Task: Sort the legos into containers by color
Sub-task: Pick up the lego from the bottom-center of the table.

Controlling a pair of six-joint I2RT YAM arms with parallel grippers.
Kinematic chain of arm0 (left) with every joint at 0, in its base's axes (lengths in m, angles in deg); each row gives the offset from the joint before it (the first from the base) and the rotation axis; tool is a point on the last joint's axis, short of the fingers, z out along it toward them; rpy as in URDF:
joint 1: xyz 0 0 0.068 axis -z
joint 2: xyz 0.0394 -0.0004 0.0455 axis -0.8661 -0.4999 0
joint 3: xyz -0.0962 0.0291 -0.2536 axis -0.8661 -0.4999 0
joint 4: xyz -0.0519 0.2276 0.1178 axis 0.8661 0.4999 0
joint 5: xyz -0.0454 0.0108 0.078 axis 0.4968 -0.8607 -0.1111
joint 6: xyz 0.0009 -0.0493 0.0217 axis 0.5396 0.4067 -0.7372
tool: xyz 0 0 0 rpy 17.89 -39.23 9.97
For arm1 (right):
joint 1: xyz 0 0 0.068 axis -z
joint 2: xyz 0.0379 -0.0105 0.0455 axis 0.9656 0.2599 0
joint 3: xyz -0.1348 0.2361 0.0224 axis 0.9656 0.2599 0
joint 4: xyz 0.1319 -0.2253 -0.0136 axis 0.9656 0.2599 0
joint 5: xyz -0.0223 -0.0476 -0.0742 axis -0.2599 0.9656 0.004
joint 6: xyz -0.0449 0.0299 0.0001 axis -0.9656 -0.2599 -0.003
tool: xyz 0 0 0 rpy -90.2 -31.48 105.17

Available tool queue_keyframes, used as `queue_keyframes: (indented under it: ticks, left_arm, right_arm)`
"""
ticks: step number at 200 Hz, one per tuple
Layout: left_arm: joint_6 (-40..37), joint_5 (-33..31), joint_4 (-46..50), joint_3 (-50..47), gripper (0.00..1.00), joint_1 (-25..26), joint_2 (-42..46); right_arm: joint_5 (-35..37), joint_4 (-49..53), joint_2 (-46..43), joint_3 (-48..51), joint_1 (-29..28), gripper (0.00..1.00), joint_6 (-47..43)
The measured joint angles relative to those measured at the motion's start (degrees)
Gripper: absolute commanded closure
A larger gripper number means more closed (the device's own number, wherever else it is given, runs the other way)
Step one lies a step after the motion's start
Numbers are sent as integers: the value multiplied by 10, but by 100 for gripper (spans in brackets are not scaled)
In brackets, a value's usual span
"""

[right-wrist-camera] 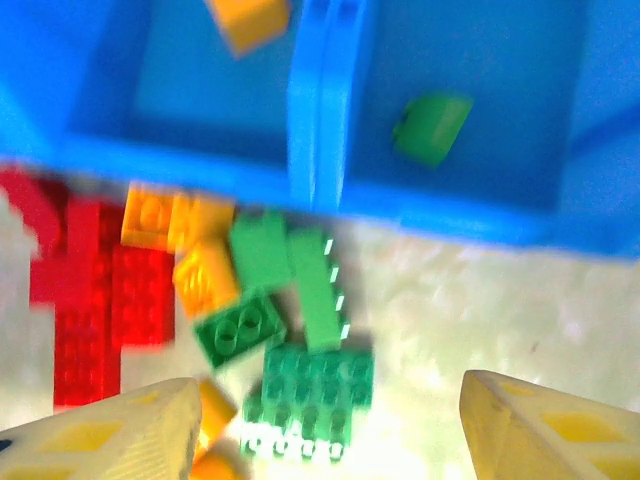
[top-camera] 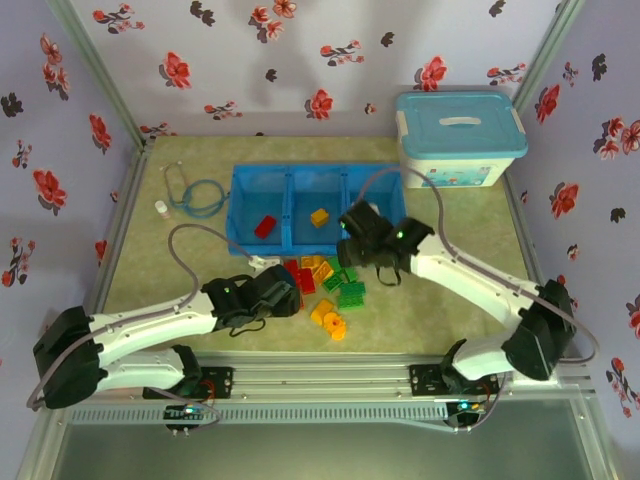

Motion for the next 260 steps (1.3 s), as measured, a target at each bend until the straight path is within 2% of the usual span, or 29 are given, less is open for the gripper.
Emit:
queue_keyframes:
  ticks: [43,91,154,218,260]
  left_arm:
    - [0,11,-20,0,37,-9,-2]
    - [-2,28,-36,0,37,-30,-3]
    - [-1,34,-30,-25,37,-54,57]
    - [0,35,-19,-50,37,-68,83]
    - [0,35,-19,-55,37,-72,87]
  right_arm:
    - [-16,-20,-79,107,-112,26,43]
    - [-41,-58,-46,145,-169,25,66]
    - [-51,-81,84,129,-195,27,75]
    - [-60,-95,144,113,-198,32,80]
    - [-64,-100,179,99,-203,48,88]
